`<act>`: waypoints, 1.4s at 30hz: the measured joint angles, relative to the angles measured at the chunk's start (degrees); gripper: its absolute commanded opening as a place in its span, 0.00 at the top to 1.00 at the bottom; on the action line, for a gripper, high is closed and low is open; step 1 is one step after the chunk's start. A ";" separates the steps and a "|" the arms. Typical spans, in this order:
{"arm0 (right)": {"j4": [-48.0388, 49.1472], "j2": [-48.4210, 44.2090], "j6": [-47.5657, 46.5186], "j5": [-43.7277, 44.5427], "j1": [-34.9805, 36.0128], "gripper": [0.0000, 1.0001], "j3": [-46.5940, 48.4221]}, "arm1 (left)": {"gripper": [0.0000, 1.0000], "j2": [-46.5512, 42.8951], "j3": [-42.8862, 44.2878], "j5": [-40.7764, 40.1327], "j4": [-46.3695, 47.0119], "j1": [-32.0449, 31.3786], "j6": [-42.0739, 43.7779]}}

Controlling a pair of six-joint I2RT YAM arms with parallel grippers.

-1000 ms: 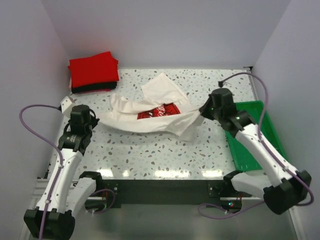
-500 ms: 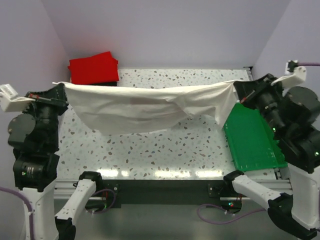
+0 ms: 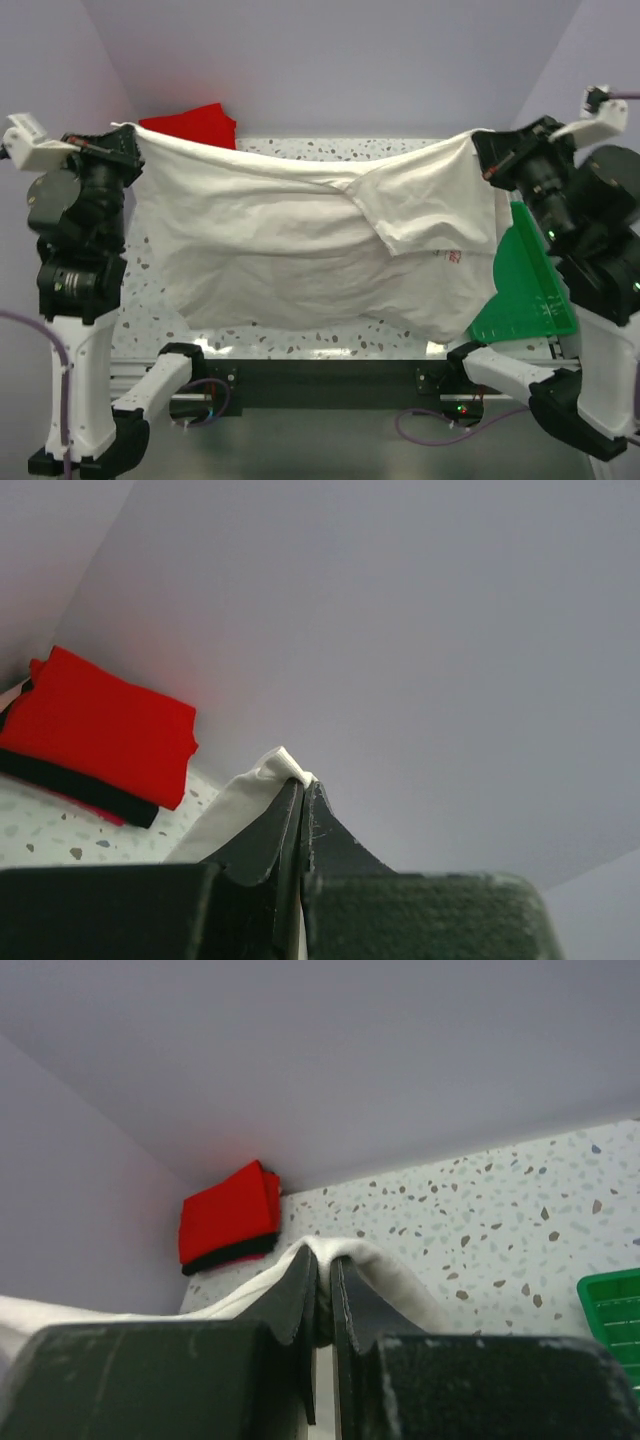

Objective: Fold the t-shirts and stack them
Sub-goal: Flatten the tshirt out

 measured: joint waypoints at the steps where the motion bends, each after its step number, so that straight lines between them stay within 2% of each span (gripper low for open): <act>1: 1.16 2.43 -0.42 0.24 0.00 1.00 -0.02 | 1.00 2.14 -1.16 0.04 1.46 0.00 0.24; 5: 6.99 14.01 -2.27 0.96 -0.09 1.00 1.73 | 1.00 13.97 -1.44 0.28 8.17 0.02 0.94; 8: 11.32 25.20 -3.30 0.66 -0.70 1.00 6.64 | 1.00 25.42 1.99 0.98 11.96 0.37 1.84; 10: 12.39 33.97 -3.65 -0.13 -1.57 1.00 13.75 | 1.00 33.88 7.34 2.10 13.35 1.11 2.25; 14: 14.49 48.43 -3.58 -2.49 -4.26 1.00 29.53 | 1.00 49.27 25.29 6.45 13.64 4.11 2.12; 15: 15.65 50.38 -3.37 -3.10 -5.25 1.00 31.41 | 1.00 53.57 31.82 8.17 14.10 5.55 1.97; 18: 19.23 49.75 -2.97 -4.09 -7.48 1.00 29.46 | 1.00 58.64 40.76 12.31 15.15 9.22 0.92; 22: 24.59 43.56 -2.67 -4.66 -9.03 1.00 21.90 | 1.00 56.41 38.38 17.09 18.43 14.38 -0.59; 24: 27.21 38.77 -2.16 -5.68 -9.05 1.00 15.89 | 1.00 52.48 32.70 18.97 20.04 16.11 -1.01; 27: 30.40 28.59 -1.03 -6.62 -8.55 1.00 1.77 | 1.00 44.72 20.17 20.90 23.21 16.72 -1.05; 30: 32.65 17.27 1.11 -7.21 -8.83 1.00 -16.92 | 1.00 36.76 5.46 22.40 25.77 16.57 -1.38; 33: 33.05 9.86 3.41 -7.34 -9.07 1.00 -34.27 | 1.00 29.24 -11.65 23.08 27.96 16.55 -2.38; 35: 31.91 7.32 4.74 -7.45 -9.16 0.98 -45.55 | 1.00 24.59 -24.09 23.04 27.80 16.57 -3.48; 38: 28.79 8.17 5.84 -7.74 -9.38 0.90 -56.50 | 1.00 20.70 -39.10 22.32 27.15 16.57 -5.22; 42: 25.31 11.54 5.86 -8.94 -9.92 0.76 -63.98 | 1.00 18.08 -53.70 21.16 25.00 16.57 -6.99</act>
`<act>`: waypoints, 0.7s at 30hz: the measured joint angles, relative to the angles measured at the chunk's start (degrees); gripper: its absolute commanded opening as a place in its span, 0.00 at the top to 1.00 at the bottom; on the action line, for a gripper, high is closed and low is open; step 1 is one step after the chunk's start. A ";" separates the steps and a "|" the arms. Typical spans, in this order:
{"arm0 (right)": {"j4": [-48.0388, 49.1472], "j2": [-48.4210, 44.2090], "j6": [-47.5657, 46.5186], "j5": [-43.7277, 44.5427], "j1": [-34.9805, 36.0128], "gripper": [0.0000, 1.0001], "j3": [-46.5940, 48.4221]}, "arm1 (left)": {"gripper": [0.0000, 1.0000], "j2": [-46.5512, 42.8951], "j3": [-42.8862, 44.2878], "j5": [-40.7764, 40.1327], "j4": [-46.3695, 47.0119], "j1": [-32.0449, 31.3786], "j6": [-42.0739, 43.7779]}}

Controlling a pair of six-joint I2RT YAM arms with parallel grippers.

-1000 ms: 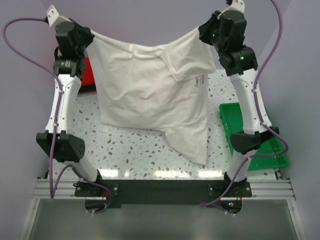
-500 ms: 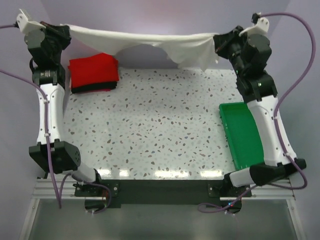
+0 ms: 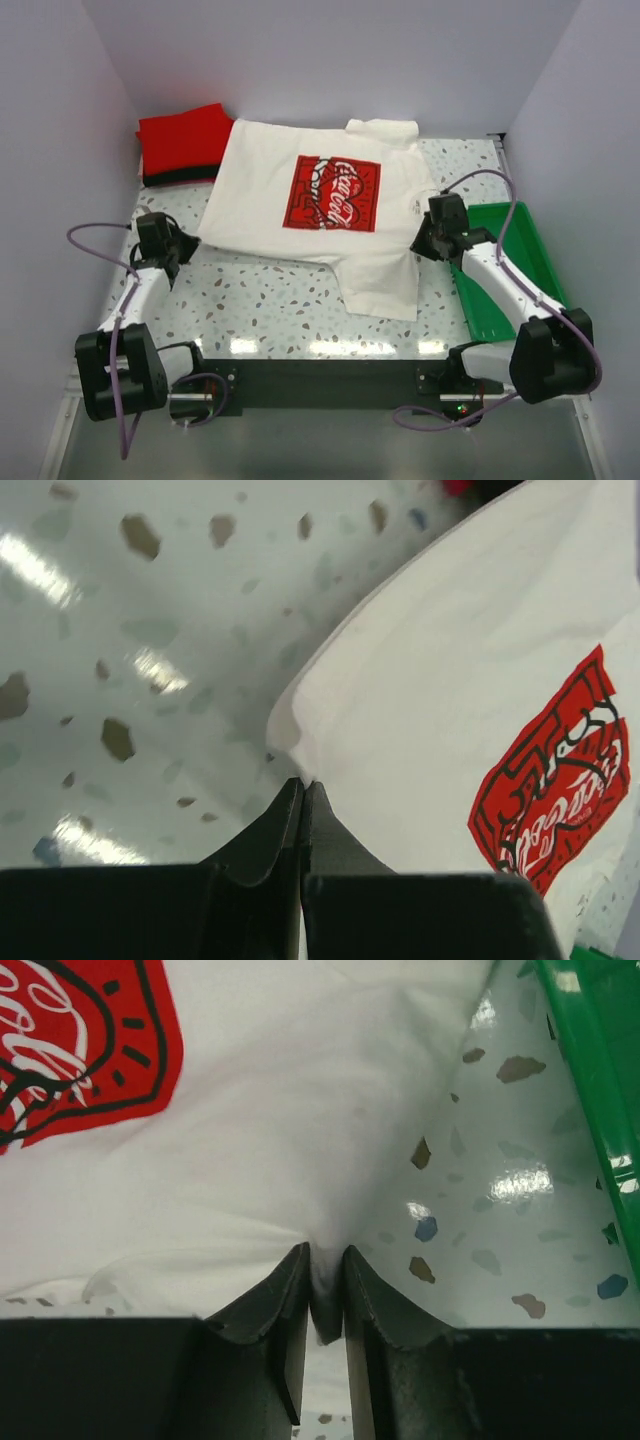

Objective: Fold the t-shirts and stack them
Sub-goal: Flatten the tshirt out

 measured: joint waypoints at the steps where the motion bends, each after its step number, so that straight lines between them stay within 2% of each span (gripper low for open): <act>1: -0.59 0.92 0.00 -0.15 -0.11 0.66 -0.55 | 0.97 -0.22 -2.16 -0.22 -0.17 0.00 -0.24; 3: -1.60 2.82 -0.33 -0.42 -0.26 0.54 -1.03 | 0.92 -0.57 -5.88 -0.76 -1.11 0.02 -0.37; 4: -1.84 3.17 -0.57 -0.52 -0.26 0.39 -1.36 | 0.86 -0.76 -6.97 -1.36 -1.62 0.02 -0.33; 7: -2.64 1.90 -1.25 -0.57 -0.26 0.23 -3.10 | 0.82 -2.58 -8.44 -3.02 -3.54 0.15 0.20; 8: -2.99 0.70 -1.36 -0.57 -0.26 0.21 -4.13 | 0.82 -3.78 -8.66 -3.48 -4.13 0.15 0.28; 15: -7.82 -16.37 -0.83 0.02 -0.26 0.19 -11.82 | 0.91 -13.97 -8.83 -7.52 -8.24 0.20 1.11; 21: -9.18 -16.83 1.51 1.86 -0.26 0.23 -13.05 | 0.95 -14.47 -8.83 -8.96 -10.82 0.20 1.18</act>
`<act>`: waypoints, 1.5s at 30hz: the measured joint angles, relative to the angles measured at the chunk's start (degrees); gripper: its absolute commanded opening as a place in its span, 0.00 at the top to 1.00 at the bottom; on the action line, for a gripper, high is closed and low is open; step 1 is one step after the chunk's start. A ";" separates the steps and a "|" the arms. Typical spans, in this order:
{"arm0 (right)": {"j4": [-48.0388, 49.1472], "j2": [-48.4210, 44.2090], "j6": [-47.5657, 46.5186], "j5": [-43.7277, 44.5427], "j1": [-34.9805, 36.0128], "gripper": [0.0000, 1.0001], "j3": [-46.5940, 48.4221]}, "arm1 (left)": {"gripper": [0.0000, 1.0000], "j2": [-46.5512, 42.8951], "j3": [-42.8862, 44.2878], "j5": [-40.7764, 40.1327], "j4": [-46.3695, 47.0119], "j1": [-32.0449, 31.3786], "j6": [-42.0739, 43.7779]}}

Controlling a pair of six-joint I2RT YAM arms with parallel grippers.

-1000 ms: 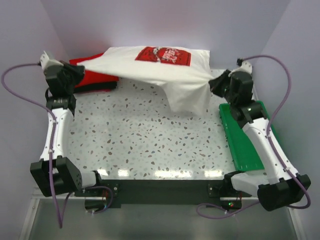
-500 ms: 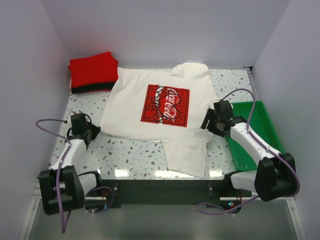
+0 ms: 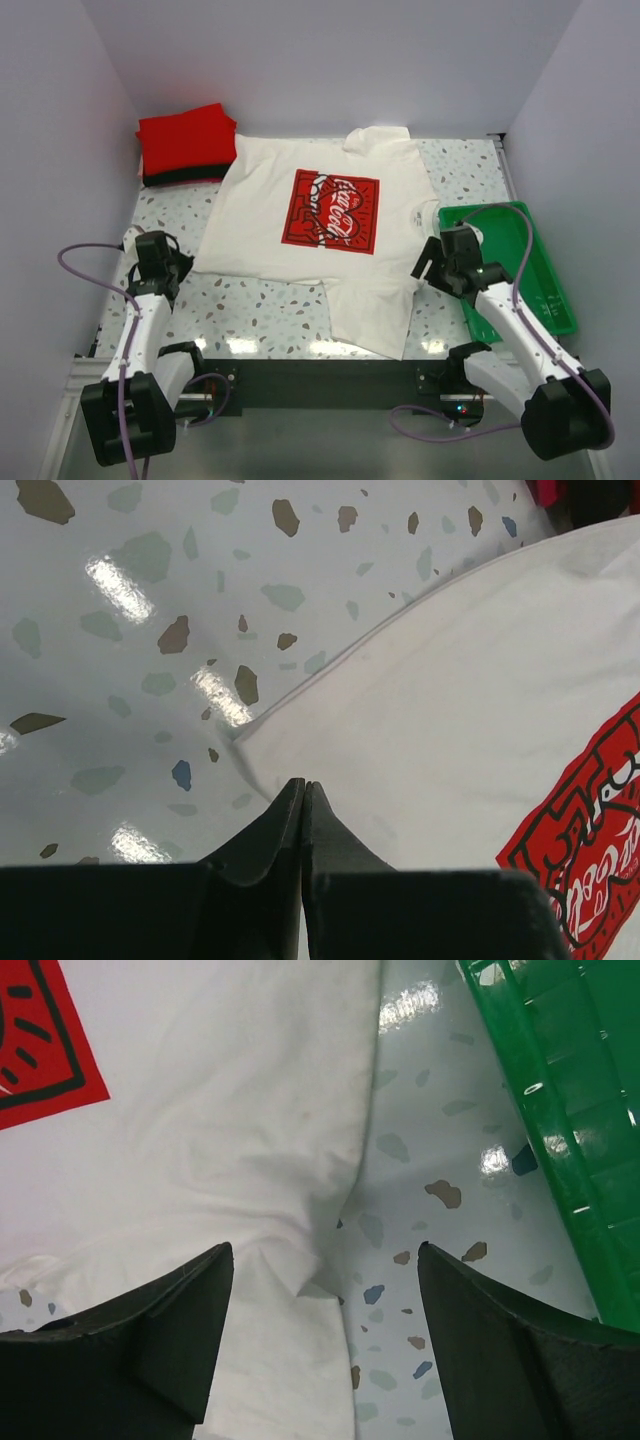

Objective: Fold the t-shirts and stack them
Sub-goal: Flatten the tshirt out, then fold the tshirt

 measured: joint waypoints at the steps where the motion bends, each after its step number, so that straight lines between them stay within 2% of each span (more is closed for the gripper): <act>1: 0.35 0.92 0.22 0.26 0.00 0.25 0.20 | 0.95 0.20 0.00 0.11 0.13 0.00 0.07; 3: 0.42 4.59 0.46 1.31 -0.04 0.26 2.19 | 0.96 0.87 0.00 0.68 0.31 0.00 0.31; 10: 2.82 25.20 0.39 6.40 -0.46 0.32 19.78 | 0.95 2.36 0.04 3.06 1.27 0.00 2.03; 15: 4.72 33.99 0.48 7.89 -1.66 0.32 25.00 | 0.91 4.15 0.37 4.66 2.49 0.00 2.69; 19: 4.68 36.94 0.48 8.90 -3.78 0.32 25.35 | 0.88 6.62 0.94 6.32 3.50 0.00 3.17; 28: 4.87 38.01 0.35 10.01 -9.51 0.31 26.23 | 0.79 10.62 2.60 9.51 5.14 0.00 4.46; 36: 4.94 37.00 -0.68 8.57 -11.93 0.29 25.97 | 0.71 8.04 2.16 8.57 4.35 0.00 2.95; 40: 5.66 31.65 -1.18 5.44 -11.74 0.29 22.29 | 0.70 5.33 1.18 6.05 3.48 0.00 1.55; 45: 6.08 16.31 -1.22 1.05 -9.22 0.29 12.76 | 0.71 5.03 -0.48 2.93 3.32 0.00 0.02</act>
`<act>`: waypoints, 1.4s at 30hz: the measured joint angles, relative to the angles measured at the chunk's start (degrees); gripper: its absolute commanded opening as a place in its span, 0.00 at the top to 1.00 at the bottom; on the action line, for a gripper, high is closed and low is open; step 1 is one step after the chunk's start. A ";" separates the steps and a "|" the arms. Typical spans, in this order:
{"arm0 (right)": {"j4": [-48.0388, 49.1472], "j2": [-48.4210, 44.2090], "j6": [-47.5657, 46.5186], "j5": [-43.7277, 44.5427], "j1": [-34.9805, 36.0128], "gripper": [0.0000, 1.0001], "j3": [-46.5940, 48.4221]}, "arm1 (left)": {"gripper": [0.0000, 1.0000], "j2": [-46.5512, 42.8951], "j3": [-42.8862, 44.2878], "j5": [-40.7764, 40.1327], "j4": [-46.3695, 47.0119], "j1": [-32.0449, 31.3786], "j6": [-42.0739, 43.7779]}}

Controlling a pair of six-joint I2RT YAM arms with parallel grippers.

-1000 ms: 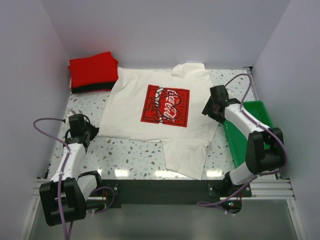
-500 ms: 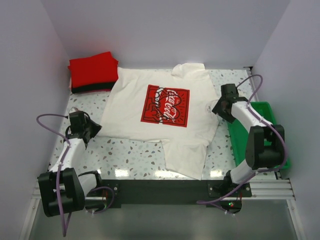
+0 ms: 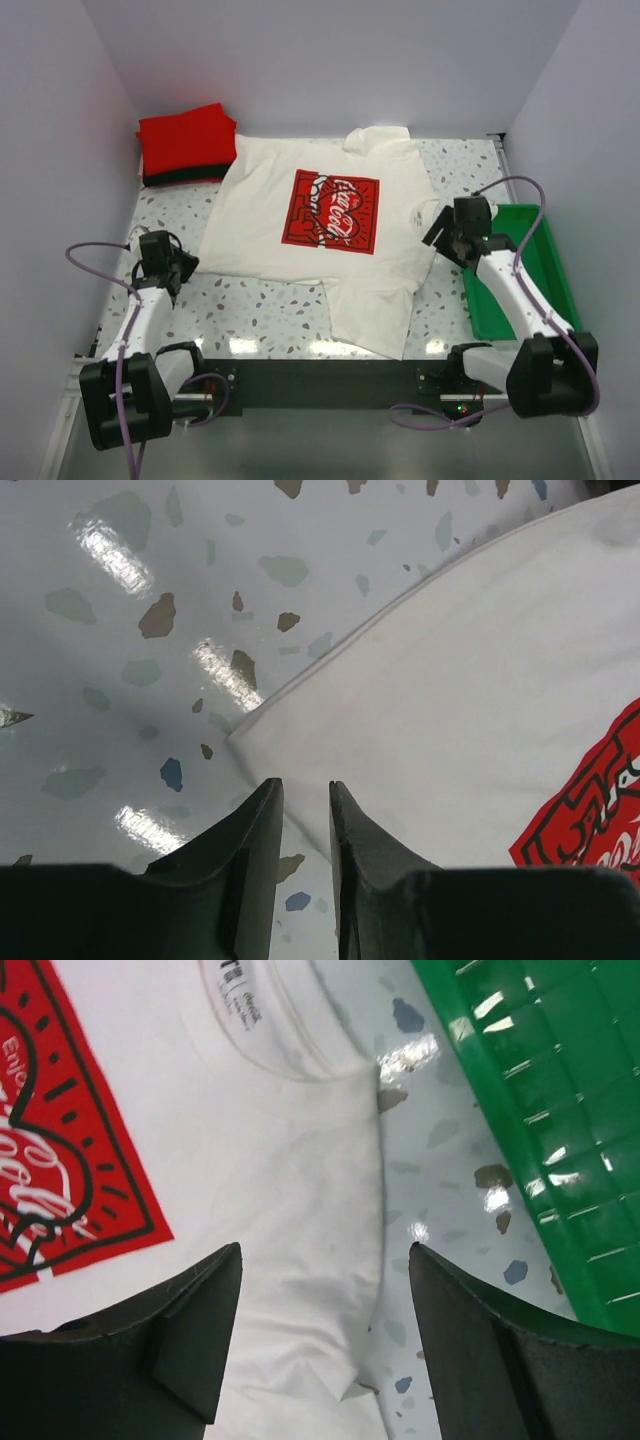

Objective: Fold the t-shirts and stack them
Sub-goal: Fold the tshirt

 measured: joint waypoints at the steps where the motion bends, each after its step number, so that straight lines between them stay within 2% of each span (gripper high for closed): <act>1: 0.15 -2.45 0.15 -0.35 0.83 0.29 -1.64 | 0.71 0.42 -0.37 -0.22 0.02 0.00 -0.09; 5: -1.36 -13.35 1.92 -1.57 8.39 0.29 -8.98 | 0.71 2.56 -1.60 -0.63 0.22 0.00 -0.46; 13: -4.92 -25.03 7.10 -1.29 20.59 0.31 -17.29 | 0.71 4.33 -4.00 -0.96 2.40 0.00 -1.70; 21: -8.20 -23.26 11.15 1.70 32.00 0.30 -19.93 | 0.70 7.61 -4.22 -1.01 5.05 0.00 -2.89; 30: -11.98 -16.76 11.96 3.19 39.60 0.30 -19.76 | 0.75 9.40 -4.22 -1.07 8.35 0.00 -4.11; 38: -12.79 -10.19 12.57 3.10 42.86 0.29 -19.54 | 0.87 12.02 -4.22 -0.98 11.82 -0.07 -4.42; 41: -11.98 -8.92 13.18 2.14 43.25 0.35 -19.56 | 0.94 12.98 -4.22 -0.74 13.07 -0.07 -4.66; 42: -11.61 -8.74 13.40 1.70 43.36 0.42 -19.61 | 0.98 13.25 -4.22 -0.57 13.51 -0.07 -4.63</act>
